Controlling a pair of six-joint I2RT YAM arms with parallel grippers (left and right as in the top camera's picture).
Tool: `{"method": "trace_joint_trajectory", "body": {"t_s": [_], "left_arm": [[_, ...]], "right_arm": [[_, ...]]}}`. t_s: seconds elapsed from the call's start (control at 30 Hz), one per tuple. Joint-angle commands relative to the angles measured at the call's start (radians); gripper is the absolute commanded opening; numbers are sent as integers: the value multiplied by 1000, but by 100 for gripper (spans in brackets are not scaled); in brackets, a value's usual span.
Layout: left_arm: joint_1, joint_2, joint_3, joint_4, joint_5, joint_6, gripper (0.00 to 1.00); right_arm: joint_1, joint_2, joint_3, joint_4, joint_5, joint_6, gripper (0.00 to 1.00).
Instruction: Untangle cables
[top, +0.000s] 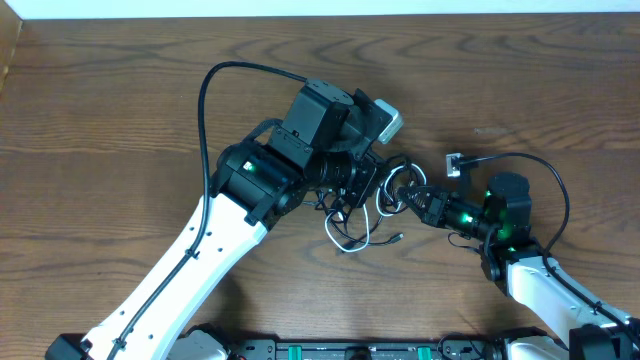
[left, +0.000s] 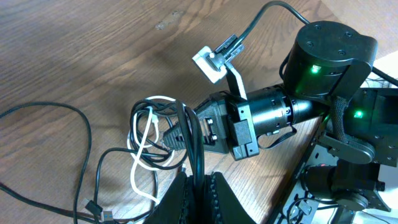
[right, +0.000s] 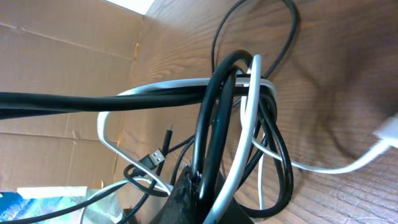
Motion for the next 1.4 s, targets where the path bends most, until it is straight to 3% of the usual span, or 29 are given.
{"method": "trace_joint_trajectory", "body": {"t_s": [0.0,0.23,0.53,0.77,1.37], "left_arm": [[0,-2,13,0,-47,6,8],[0,-2,13,-53,-192,6,8],[0,-1,13,-103,-220,6,8],[0,31,13,-110,-220,5,8],[0,171,13,-153,-148,5,8]], "right_arm": [[12,0,0,24,-48,-23,1],[11,0,0,216,-170,-16,1],[-3,0,0,595,-198,174,1],[-8,0,0,799,-198,280,1],[-32,0,0,855,-69,331,1]]}}
